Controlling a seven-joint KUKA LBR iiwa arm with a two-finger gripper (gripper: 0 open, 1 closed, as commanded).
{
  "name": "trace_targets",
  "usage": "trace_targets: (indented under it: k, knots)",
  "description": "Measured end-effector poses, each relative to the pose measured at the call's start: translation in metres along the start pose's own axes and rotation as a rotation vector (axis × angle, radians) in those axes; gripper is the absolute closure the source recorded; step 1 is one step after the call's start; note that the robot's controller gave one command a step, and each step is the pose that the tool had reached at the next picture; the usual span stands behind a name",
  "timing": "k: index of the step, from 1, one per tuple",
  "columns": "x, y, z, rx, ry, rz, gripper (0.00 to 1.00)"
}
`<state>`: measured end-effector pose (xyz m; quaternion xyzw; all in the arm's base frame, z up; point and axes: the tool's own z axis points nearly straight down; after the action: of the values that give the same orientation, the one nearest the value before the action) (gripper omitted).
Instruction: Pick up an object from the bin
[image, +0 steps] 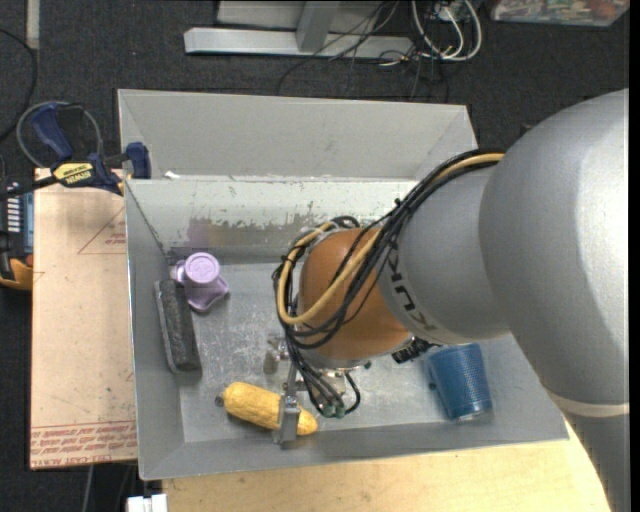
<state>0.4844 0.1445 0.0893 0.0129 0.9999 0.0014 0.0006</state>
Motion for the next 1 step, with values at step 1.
trace_targets:
  k: [1]
  knots:
    - [0.0027,-0.0009,-0.0656,-0.003,-0.011,0.073,0.00]
